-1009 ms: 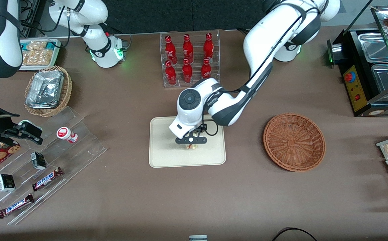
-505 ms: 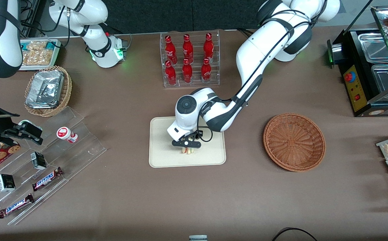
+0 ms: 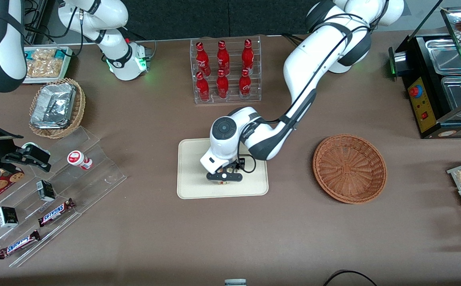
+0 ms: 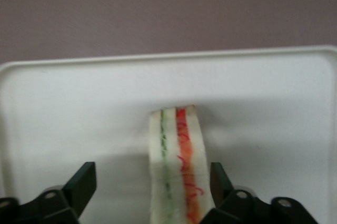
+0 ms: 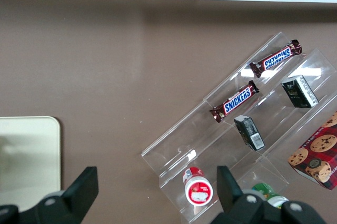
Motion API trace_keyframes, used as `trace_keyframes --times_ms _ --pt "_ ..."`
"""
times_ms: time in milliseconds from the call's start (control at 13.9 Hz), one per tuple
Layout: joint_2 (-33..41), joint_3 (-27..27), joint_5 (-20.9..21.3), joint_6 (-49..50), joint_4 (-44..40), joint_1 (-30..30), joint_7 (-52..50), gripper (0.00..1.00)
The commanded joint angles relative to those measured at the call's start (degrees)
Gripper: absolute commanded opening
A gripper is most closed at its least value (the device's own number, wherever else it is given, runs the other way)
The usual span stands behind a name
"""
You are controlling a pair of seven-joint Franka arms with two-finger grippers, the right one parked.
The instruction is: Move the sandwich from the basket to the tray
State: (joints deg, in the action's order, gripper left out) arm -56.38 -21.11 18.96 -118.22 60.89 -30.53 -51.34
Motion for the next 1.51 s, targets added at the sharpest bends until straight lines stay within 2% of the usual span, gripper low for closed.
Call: trace_keyframes --times_ms 0,144,288,577,793,937,1081,1441 --pt "7.84 -0.25 -7.41 6.14 0.54 5.72 4.47 1.0" --pt "13.03 -0.16 -12.52 11.49 2.64 10.9 10.53 1.0" --pt "19.26 -0.25 -16.57 13.63 9.82 17.4 14.75 1.0" --pt "34.63 -0.25 -18.77 6.53 32.84 29.36 27.31 0.99" --pt "44.75 -0.07 -19.13 5.1 43.94 34.99 35.41 0.99" --pt "50.81 0.1 -19.13 7.29 47.37 38.42 40.59 0.99" --pt "54.43 0.19 -19.4 11.85 47.31 41.59 44.21 0.99" --pt "56.47 0.37 -19.84 23.54 37.31 42.3 44.49 1.0"
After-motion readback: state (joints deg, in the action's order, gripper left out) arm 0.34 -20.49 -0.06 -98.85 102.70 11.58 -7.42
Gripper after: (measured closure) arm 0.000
